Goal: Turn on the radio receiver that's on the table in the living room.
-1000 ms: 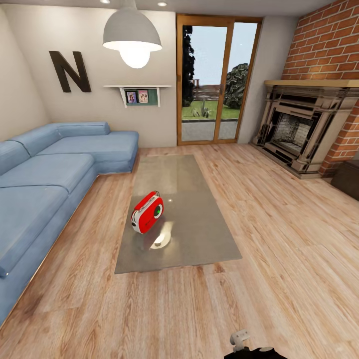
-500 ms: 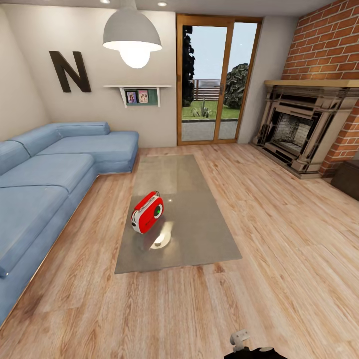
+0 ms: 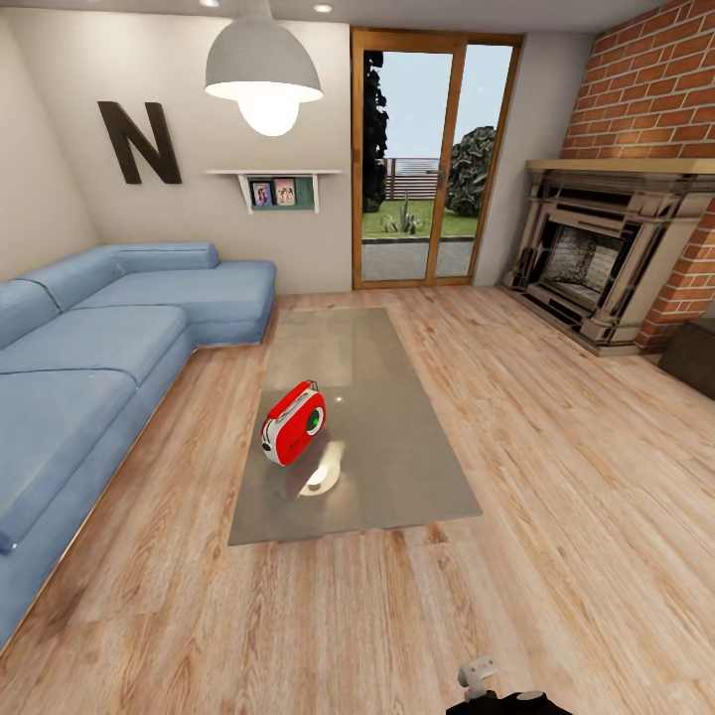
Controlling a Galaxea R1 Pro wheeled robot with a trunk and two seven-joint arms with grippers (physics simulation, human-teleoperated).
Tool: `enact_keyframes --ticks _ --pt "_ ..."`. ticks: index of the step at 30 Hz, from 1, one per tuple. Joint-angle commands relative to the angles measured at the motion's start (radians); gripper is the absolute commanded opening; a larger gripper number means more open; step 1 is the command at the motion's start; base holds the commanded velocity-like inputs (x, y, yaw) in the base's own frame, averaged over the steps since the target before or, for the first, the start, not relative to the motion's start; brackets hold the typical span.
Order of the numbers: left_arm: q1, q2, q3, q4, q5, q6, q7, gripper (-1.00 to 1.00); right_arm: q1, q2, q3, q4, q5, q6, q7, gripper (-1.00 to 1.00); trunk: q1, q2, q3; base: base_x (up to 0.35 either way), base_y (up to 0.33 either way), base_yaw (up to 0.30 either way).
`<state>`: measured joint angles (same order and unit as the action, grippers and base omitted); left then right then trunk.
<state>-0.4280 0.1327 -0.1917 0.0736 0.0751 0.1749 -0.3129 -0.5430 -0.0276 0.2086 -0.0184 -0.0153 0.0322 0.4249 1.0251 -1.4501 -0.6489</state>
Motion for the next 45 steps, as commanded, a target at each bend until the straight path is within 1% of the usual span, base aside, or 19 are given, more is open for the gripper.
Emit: enact_keyframes --ticks 1,45 --pt "0.0 0.0 0.0 0.0 0.0 0.0 0.0 1.0 0.0 0.0 0.0 0.0 0.0 0.0 0.0 -1.0 0.0 0.0 0.0 0.0 0.0 0.0" --pt "0.0 0.0 0.0 0.0 0.0 0.0 0.0 1.0 0.0 0.0 0.0 0.0 0.0 0.0 0.0 -1.0 0.0 0.0 0.0 0.0 0.0 0.0"
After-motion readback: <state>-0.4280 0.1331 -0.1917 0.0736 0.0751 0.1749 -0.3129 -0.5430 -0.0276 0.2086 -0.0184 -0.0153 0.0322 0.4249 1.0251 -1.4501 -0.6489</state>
